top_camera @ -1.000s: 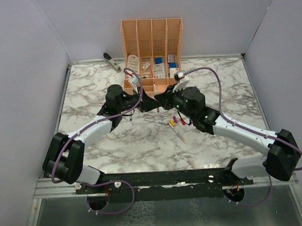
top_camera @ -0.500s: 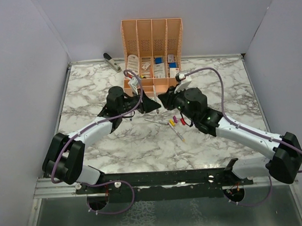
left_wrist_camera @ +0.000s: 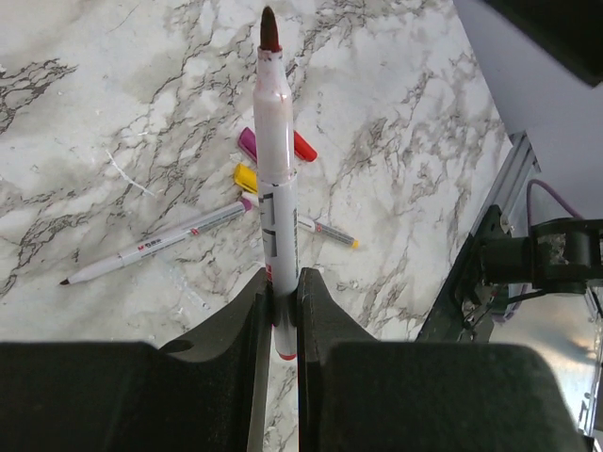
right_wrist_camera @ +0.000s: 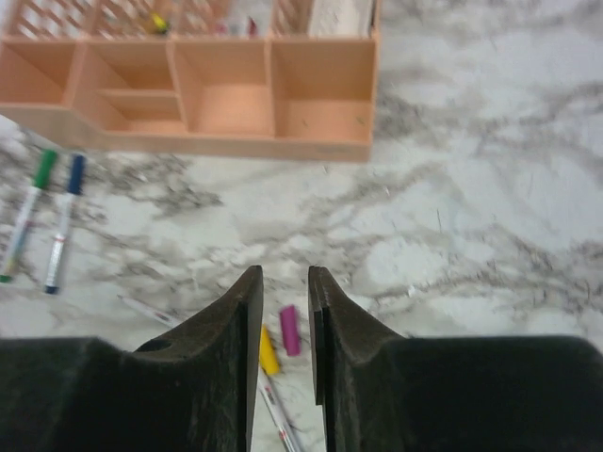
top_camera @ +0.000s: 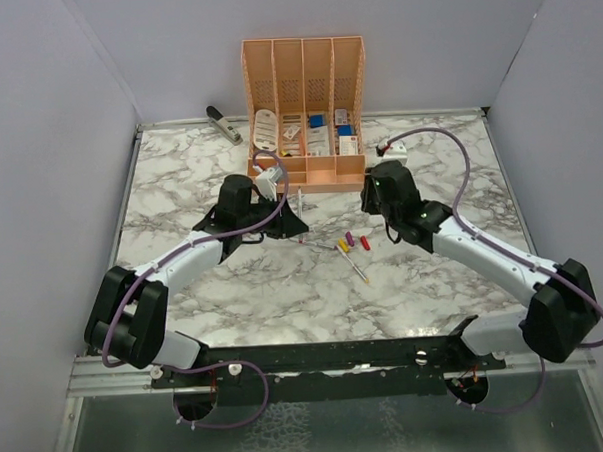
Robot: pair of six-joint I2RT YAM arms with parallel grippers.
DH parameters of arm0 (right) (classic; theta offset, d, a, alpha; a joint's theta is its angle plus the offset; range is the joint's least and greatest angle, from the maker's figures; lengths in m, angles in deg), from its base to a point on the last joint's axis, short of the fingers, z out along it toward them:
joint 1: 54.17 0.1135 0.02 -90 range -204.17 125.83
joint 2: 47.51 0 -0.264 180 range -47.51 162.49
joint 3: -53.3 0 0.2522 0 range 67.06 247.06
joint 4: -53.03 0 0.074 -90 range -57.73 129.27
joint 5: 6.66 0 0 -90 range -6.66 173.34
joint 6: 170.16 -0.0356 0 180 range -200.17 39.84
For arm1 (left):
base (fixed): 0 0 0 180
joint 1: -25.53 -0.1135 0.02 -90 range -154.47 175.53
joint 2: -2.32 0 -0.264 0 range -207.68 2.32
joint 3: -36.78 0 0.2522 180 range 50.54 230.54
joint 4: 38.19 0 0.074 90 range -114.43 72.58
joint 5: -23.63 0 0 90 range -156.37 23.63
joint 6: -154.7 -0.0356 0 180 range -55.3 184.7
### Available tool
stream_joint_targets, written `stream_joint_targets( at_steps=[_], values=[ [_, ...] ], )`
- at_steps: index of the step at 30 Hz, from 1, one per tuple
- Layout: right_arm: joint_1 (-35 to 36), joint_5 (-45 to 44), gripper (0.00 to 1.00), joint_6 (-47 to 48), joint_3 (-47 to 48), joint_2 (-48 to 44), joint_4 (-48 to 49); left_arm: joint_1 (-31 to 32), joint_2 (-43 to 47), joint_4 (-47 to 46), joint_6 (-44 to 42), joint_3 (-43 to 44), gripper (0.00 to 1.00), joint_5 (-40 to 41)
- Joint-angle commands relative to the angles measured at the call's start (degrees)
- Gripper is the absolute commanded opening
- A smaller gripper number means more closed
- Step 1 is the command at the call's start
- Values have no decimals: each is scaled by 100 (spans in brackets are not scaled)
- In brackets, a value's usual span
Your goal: Insert the pens into the pen caps
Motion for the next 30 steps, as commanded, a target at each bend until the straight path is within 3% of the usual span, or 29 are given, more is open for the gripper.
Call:
stream_joint_targets(
  at_steps=[1,6,30],
  values=[
    [-269,577,33,-323,300,811,-1734,7,-4,571,-504,281,0,9],
    [-280,1145,43,-216,32,1150,-1805,33,-152,408,-341,184,0,-242],
    [-280,1363,42,138,374,2312,-1618,199,-633,198,-219,487,0,-551]
  ],
)
